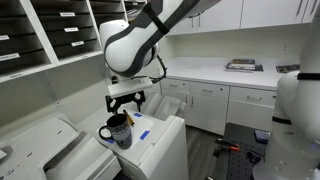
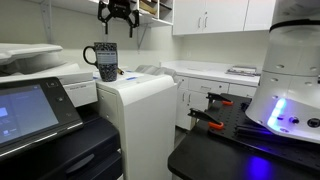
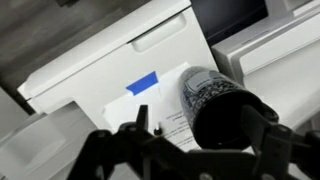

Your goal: Move the cup slightly forward on the printer

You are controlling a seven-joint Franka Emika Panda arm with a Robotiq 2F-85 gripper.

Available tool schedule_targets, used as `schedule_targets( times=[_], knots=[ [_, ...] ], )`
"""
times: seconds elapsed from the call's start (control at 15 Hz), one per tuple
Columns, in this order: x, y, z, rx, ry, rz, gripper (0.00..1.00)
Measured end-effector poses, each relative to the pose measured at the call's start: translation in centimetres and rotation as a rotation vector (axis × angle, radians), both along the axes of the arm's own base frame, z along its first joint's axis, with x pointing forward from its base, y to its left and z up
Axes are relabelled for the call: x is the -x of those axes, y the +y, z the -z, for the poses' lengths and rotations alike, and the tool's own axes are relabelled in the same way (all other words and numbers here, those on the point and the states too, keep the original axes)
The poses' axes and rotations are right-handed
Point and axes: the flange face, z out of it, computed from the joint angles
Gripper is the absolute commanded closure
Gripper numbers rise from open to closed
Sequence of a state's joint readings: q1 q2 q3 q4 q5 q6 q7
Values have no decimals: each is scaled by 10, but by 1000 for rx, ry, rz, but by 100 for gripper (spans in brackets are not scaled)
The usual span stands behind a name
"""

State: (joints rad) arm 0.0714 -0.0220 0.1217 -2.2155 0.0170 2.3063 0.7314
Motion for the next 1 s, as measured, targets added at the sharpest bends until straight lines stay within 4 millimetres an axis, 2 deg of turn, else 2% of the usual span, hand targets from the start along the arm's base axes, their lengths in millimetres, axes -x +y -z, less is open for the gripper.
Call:
schedule_targets(
  times=[0.4,0.73,0.8,1.0],
  knots=[
    [-23,4,39,32,51,67,60],
    [-37,1,52,44,61,82,97],
    [-38,1,52,45,61,83,100],
    [-39,2,52,46,61,82,97]
  ],
)
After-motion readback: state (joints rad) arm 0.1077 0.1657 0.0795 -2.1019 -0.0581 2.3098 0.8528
